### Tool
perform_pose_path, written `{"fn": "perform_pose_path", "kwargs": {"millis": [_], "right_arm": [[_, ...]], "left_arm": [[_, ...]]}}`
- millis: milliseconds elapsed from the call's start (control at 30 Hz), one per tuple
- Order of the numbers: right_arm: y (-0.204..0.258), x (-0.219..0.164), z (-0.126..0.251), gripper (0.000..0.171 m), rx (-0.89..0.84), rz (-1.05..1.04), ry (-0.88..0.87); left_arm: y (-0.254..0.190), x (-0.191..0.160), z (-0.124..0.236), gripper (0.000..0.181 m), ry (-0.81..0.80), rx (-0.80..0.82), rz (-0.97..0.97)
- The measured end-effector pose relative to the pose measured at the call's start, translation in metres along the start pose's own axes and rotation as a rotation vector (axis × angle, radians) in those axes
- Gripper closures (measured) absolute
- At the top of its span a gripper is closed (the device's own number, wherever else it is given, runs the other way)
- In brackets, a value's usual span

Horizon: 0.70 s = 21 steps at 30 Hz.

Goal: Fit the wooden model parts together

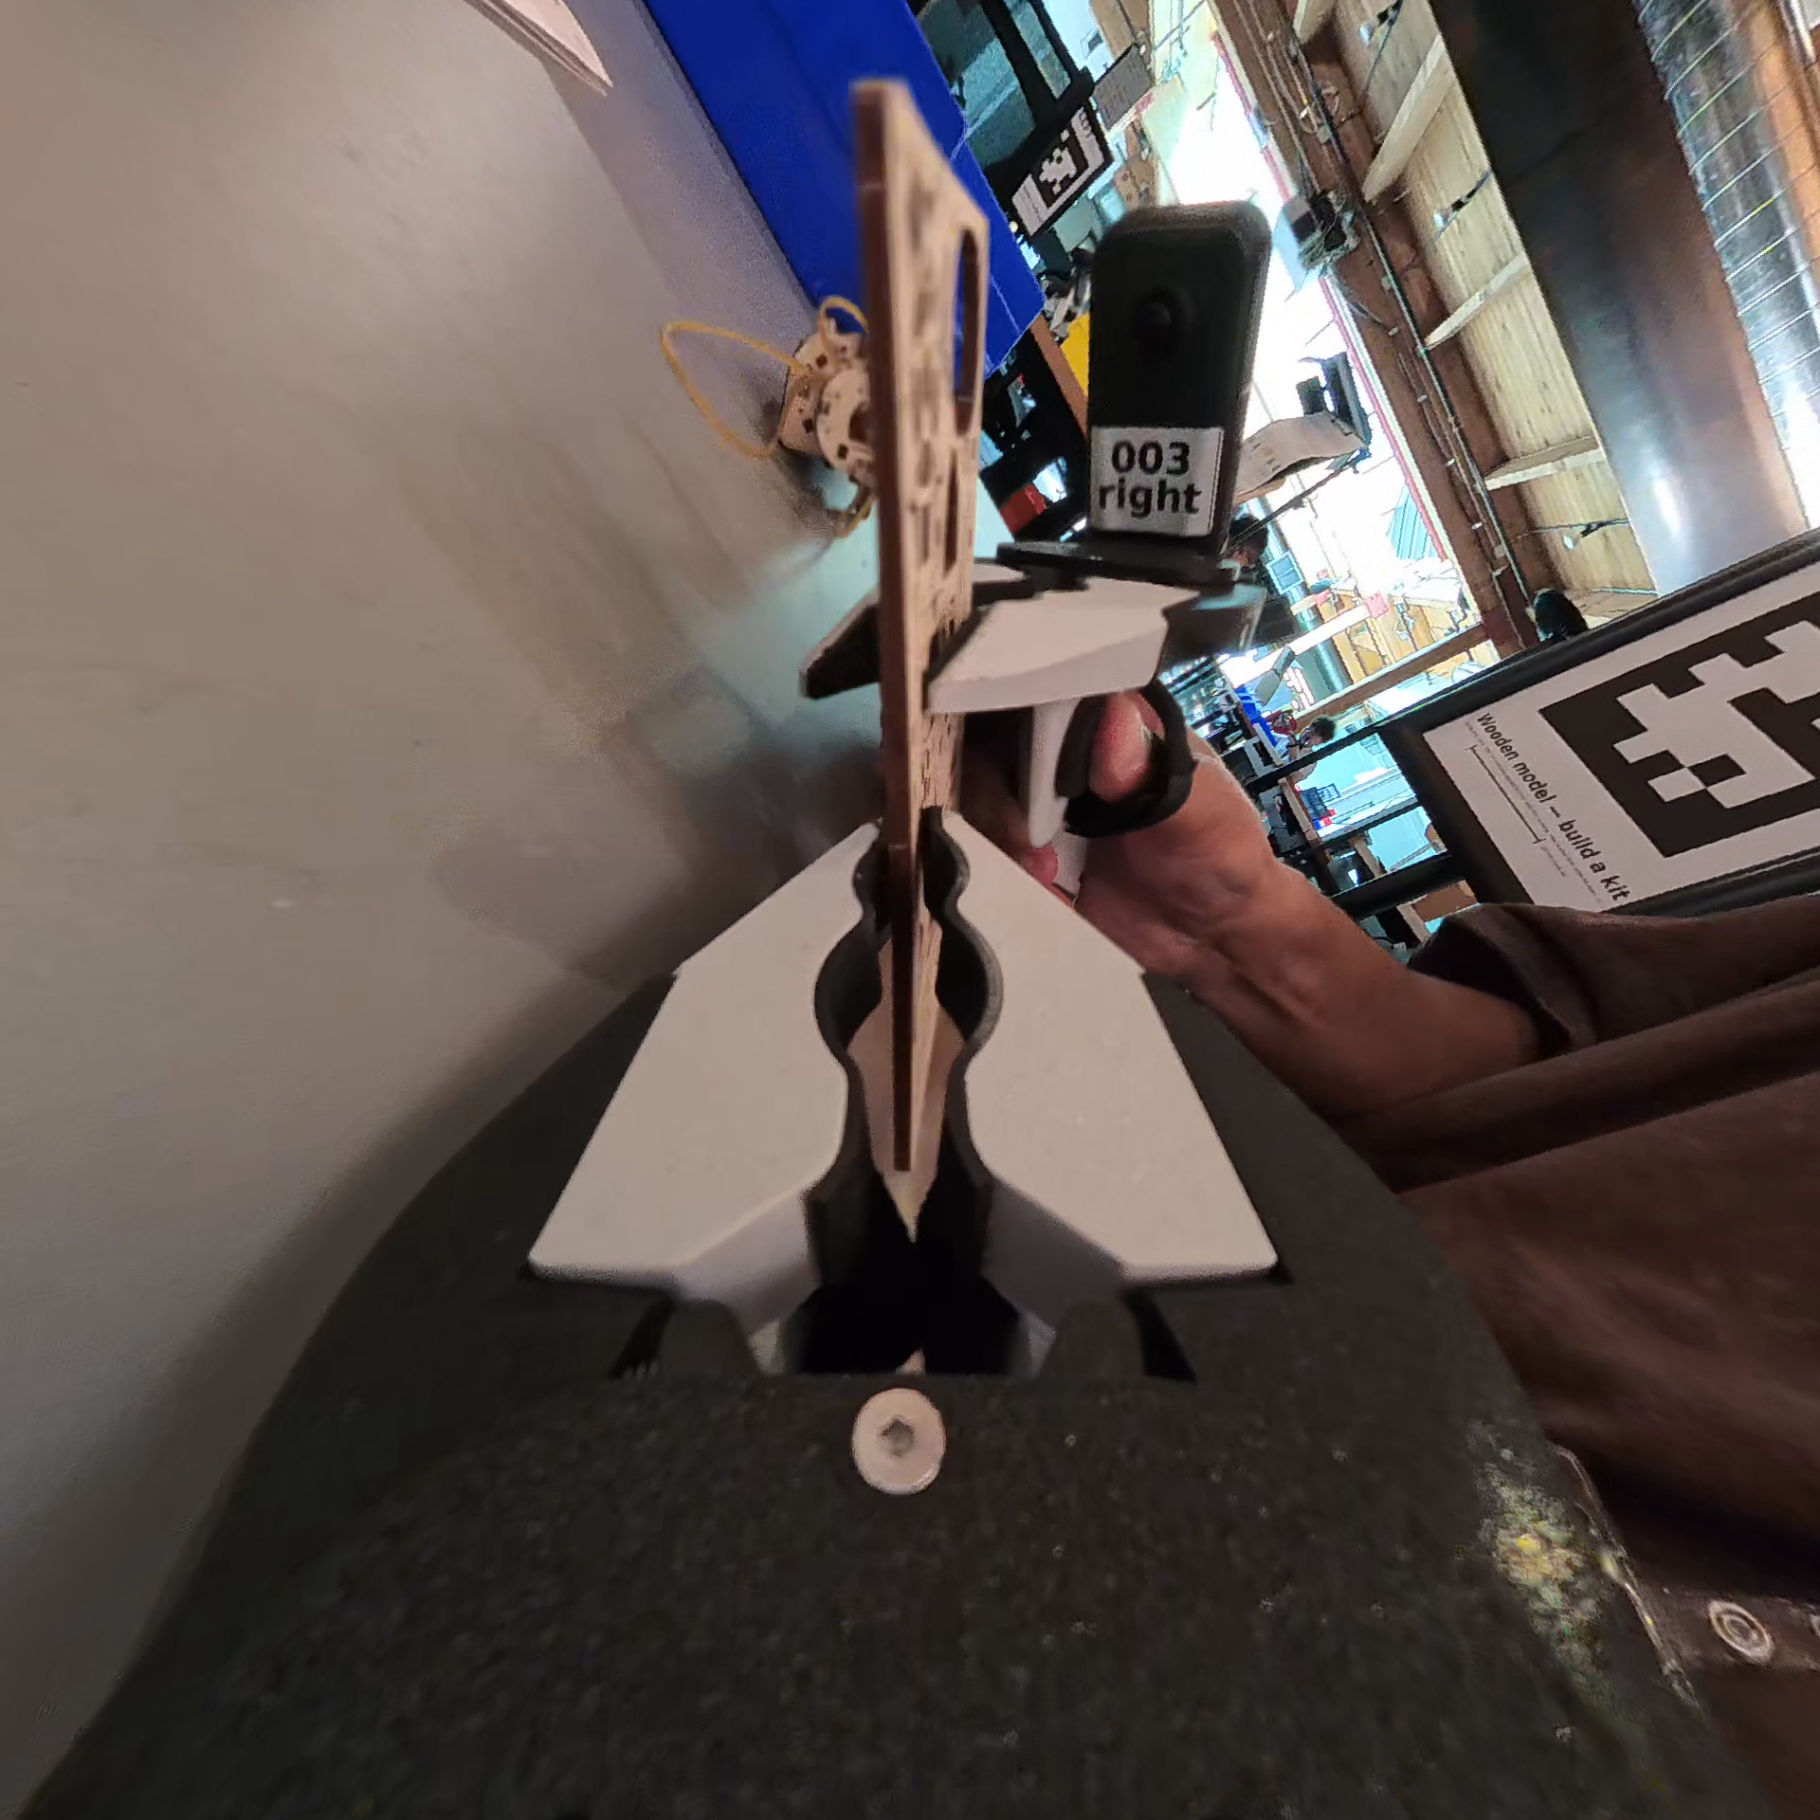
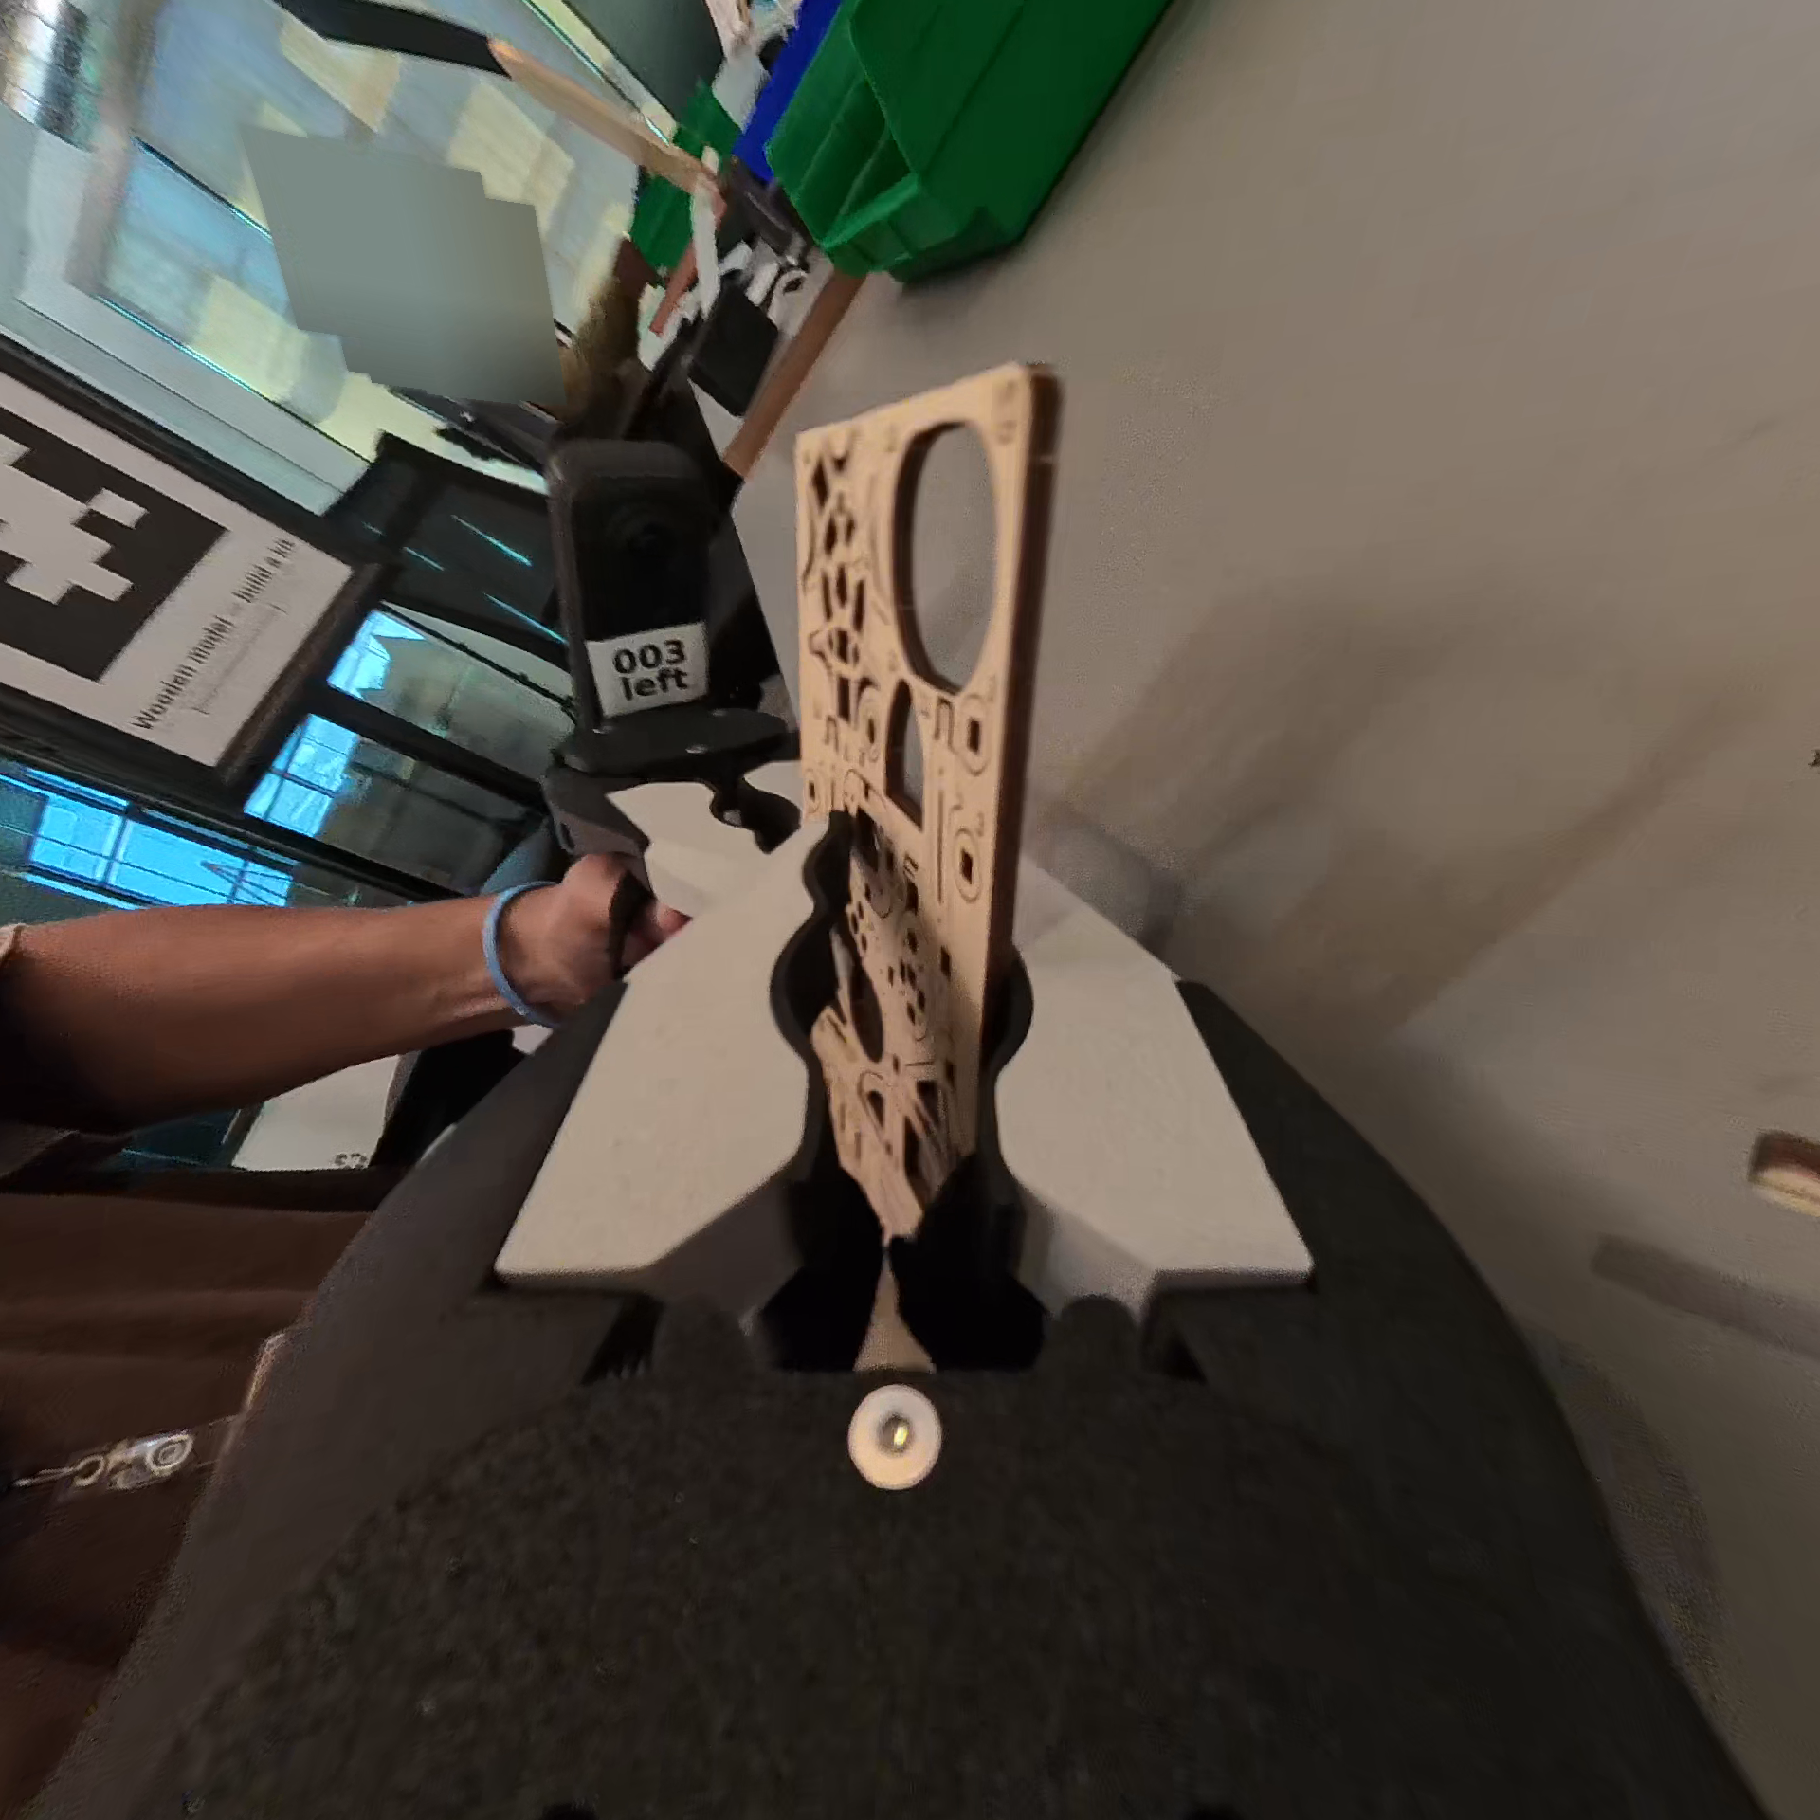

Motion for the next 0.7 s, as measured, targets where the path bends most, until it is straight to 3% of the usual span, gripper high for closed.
{"fn": "perform_pose_path", "kwargs": {"millis": [700], "right_arm": [[-0.0039, -0.0020, 0.0035, 0.149, 0.050, -0.053, 0.049]], "left_arm": [[-0.0001, -0.0009, 0.0004, 0.179, 0.005, -0.011, -0.017]]}}
Point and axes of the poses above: each gripper's, where its closed fingertips meet, z back along the fingers, x out of its top, y = z × x across the jaws, the point moved 8 cm from there along z, back along the fingers, and after that the axes turned 3 degrees about x, right-handed, at the moved point
